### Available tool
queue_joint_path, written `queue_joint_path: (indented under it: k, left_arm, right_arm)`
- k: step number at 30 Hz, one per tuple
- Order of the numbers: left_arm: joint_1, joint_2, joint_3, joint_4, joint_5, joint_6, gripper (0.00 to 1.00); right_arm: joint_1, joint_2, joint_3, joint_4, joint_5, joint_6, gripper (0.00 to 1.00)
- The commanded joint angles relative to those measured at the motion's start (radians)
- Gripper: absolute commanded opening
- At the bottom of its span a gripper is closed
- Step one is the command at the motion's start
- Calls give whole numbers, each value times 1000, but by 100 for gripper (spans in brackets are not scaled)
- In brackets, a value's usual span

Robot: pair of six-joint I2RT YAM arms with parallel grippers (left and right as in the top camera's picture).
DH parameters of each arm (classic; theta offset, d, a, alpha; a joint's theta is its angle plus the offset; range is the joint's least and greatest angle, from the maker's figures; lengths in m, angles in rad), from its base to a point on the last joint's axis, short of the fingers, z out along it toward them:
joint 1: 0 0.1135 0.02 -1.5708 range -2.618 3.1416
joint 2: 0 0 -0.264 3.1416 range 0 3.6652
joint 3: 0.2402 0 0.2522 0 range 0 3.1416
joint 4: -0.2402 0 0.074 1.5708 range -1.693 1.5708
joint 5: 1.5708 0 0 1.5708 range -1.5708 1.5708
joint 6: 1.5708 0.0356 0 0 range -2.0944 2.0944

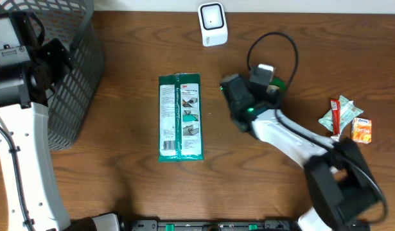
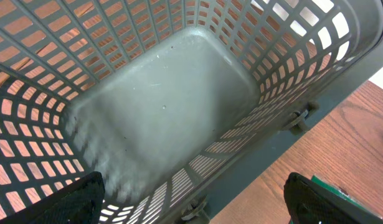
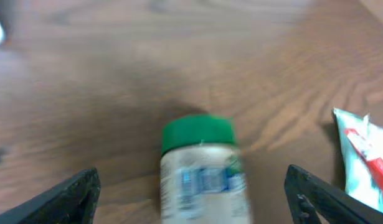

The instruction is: Scan the item barcode

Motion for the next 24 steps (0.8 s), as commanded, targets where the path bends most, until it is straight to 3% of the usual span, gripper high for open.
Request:
queue_joint_path:
  k: [1, 4, 9, 12, 14, 16, 24]
  left_arm:
    - [5, 0, 6, -2, -13, 10, 92]
    - [5, 0, 6, -2, -13, 10, 92]
    - [5, 0, 6, -2, -13, 10, 93]
    - [5, 0, 6, -2, -13, 10, 92]
    - [5, 0, 6, -2, -13, 10, 92]
    - [5, 0, 6, -2, -13, 10, 93]
    - [5, 0, 6, -2, -13, 10, 93]
  right_arm:
    - [-98, -167, 88, -105, -306, -175, 76]
    - [-217, -226, 217, -289, -537, -192, 65]
    - [-469, -178, 485, -641, -920, -191, 66]
    - [-595, -80, 616, -787, -1126, -214, 76]
    - [-645, 2, 687, -867, -1241, -249, 92]
    - [-663, 84, 739, -927, -1294, -260, 99]
    - [-619, 307, 766, -956, -1273, -258, 99]
